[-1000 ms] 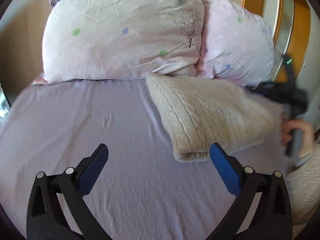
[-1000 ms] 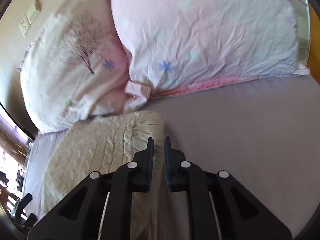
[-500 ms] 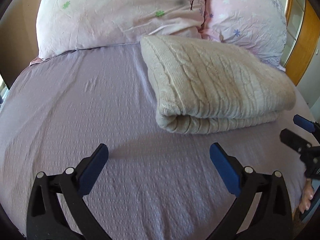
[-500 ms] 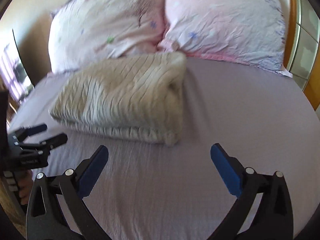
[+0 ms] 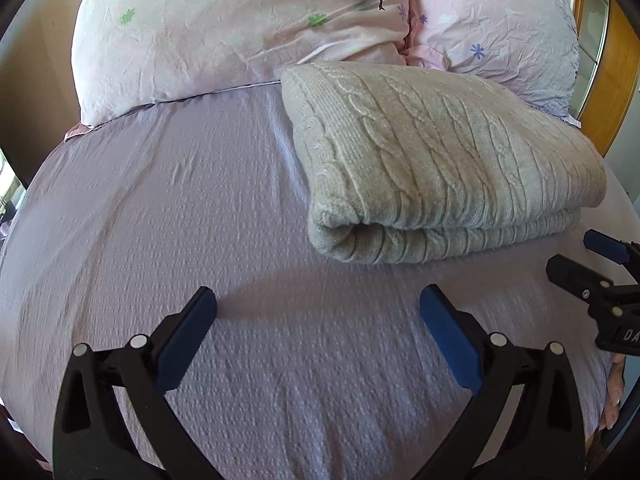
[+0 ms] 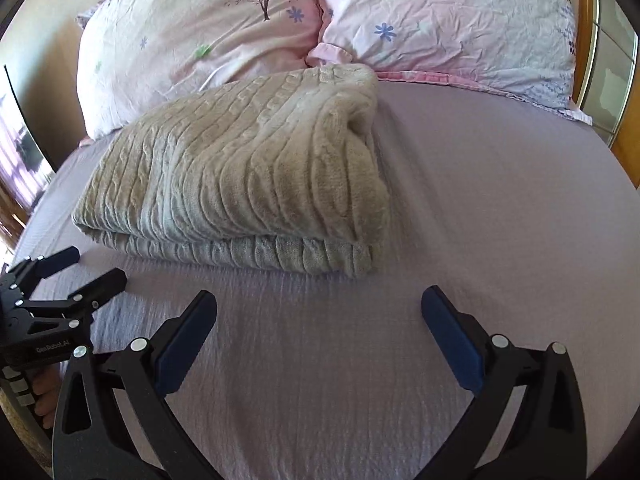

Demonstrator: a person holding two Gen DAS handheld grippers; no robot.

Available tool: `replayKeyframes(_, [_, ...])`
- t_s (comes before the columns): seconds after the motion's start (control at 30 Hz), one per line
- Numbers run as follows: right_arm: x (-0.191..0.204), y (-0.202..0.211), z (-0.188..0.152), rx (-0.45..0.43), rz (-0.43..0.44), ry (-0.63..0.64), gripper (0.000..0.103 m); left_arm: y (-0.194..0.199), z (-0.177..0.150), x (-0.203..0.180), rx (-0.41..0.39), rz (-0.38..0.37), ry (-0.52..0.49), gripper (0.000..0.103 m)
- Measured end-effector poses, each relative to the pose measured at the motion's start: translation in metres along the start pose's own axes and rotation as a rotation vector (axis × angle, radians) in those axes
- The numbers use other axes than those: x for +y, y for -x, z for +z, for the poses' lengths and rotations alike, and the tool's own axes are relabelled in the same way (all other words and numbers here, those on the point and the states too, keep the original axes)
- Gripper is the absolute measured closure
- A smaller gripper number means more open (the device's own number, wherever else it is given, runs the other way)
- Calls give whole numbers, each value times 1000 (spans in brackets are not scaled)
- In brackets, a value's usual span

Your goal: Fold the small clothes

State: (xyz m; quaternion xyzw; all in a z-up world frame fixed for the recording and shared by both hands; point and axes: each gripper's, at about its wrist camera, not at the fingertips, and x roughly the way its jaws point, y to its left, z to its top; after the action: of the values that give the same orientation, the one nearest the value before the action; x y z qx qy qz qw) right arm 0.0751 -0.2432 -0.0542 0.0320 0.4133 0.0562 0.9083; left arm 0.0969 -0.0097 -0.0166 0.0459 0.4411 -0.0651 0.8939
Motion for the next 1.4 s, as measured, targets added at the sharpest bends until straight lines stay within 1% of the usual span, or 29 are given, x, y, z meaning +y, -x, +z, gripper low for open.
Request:
replayKeyframes(0.1, [7, -2, 0, 21, -49, 45, 1, 0, 0, 0, 1, -3, -1, 2])
replayKeyframes(1.4, [7, -3, -1, 21, -46, 44, 1, -1, -1, 0, -1, 0, 1, 2])
